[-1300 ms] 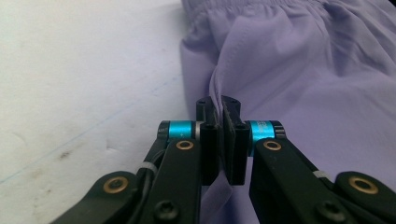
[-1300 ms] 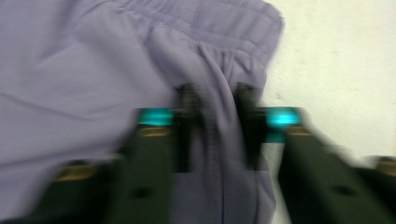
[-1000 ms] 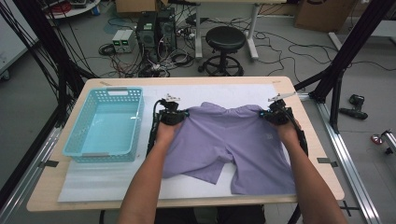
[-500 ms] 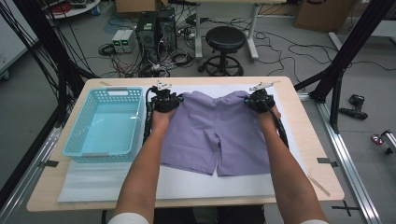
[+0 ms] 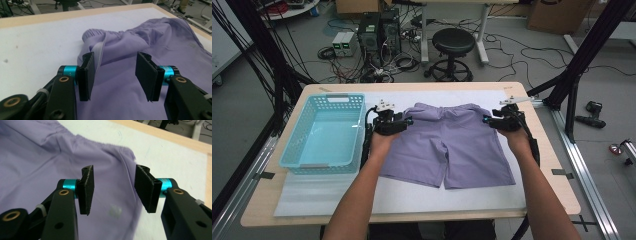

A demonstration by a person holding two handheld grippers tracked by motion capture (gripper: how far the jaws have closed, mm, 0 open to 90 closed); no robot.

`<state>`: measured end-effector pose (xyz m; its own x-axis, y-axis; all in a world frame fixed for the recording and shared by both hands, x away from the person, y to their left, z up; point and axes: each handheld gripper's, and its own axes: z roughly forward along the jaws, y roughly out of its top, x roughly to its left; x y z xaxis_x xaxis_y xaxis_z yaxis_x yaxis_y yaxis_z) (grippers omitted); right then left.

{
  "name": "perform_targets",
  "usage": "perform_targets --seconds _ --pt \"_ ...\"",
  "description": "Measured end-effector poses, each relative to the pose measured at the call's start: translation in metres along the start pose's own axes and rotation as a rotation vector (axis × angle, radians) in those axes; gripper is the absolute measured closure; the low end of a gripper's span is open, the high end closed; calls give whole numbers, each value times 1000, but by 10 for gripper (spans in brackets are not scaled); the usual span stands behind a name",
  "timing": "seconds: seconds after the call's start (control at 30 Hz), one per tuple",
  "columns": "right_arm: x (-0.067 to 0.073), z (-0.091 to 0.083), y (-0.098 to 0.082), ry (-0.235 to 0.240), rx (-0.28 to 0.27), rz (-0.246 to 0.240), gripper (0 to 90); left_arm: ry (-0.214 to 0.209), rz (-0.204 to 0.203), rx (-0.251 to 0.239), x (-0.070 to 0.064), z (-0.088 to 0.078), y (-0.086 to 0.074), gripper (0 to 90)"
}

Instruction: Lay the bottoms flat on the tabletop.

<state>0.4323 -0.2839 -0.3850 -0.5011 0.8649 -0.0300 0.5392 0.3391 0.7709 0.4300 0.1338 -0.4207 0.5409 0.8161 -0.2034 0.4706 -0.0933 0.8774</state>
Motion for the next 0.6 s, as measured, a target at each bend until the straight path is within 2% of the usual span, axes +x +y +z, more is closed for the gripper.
perform_targets --seconds 0.13,0.27,0.4,0.43,0.47,0.53,0.57,0.6 --pt "-4 -13 -33 -9 42 23 534 14 10 -30 -3 -13 -8 492" --pt "-1 -21 -68 -13 100 31 576 25 8 -54 -2 -26 -11 498" --pt "6 -25 -88 -16 122 41 630 22 12 -50 -3 -39 -19 504" --pt "9 -25 -92 -35 141 28 654 22 11 -44 -3 -41 -22 504" --pt "10 -25 -97 -64 169 2 727 21 13 -44 -4 -44 -25 504" --pt "10 -26 -103 -36 140 30 849 19 10 -48 -7 -49 -31 505" --pt "11 -26 -103 -42 142 20 898 19 8 -47 -8 -52 -35 505" --pt "12 -26 -102 -74 145 -4 900 19 8 -44 -9 -54 -38 506"
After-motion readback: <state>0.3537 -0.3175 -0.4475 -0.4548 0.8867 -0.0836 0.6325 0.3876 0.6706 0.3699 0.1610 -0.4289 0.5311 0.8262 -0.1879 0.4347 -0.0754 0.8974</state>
